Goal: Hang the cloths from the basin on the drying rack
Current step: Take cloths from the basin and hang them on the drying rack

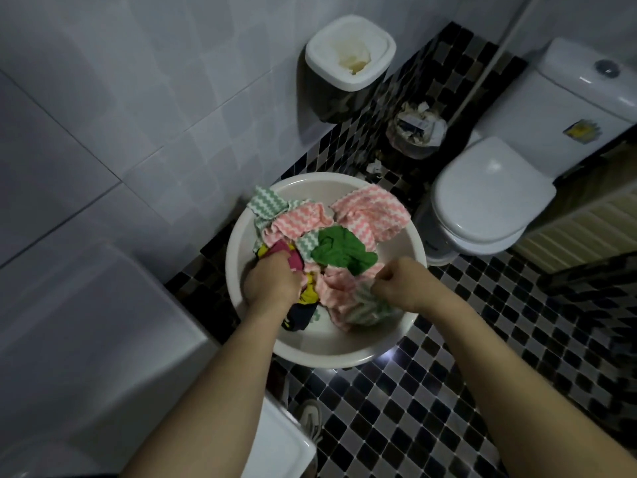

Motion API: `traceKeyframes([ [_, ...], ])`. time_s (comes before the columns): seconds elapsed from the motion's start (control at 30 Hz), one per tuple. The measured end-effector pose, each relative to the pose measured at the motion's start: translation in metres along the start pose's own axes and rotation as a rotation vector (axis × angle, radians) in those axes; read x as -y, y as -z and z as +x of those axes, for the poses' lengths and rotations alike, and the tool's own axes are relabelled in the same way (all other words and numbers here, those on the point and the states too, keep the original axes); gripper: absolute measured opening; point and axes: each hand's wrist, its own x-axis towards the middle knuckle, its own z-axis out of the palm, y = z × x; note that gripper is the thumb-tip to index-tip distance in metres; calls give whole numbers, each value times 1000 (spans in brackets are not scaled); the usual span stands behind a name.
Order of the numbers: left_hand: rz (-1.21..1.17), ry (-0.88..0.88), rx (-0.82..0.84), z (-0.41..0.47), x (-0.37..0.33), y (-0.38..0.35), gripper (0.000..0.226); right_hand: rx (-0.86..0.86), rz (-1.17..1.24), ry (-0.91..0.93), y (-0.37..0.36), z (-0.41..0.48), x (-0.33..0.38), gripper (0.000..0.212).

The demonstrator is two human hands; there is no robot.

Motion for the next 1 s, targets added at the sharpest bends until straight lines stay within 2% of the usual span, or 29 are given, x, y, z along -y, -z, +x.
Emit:
traceKeyframes([
  [0.07,33,0,-38,2,0,4,22,18,405,-15,2,-12,-2,37],
  [0.13,-101,0,-73,-3,1,10,20,51,710,-12,0,-24,-4,45],
  [0.23,-574,26,-151,-26,0,30,18,-28,982,5,-3,-37,-3,40],
  [0.3,-928,29,-137,-46,-2,49,19,-91,1184,-12,-2,-45,3,28],
  [0.4,-1260,46,-1,-70,-7,68,18,0,1433,-38,2,-57,16,10],
  [0.43,-1338,51,52,-78,-9,73,21,66,1459,-8,4,-62,21,19],
  [0.53,-1428,35,160,-96,-23,84,35,188,1328,122,10,-77,33,52],
  [0.6,-1427,-39,212,-107,-34,91,22,201,1205,203,16,-89,40,62],
  [0.67,-1426,-100,248,-118,-45,101,9,148,1082,279,22,-99,46,52],
  [0.77,-1408,-143,268,-128,-53,109,9,-39,971,305,28,-108,50,21],
  [0.87,-1328,-212,275,-140,-58,121,8,-126,876,300,41,-130,50,16],
  [0.97,-1206,-270,291,-153,-63,131,4,-236,642,320,59,-150,46,21],
  [1.0,-1167,-278,299,-159,-67,135,3,-234,654,330,65,-159,44,23],
])
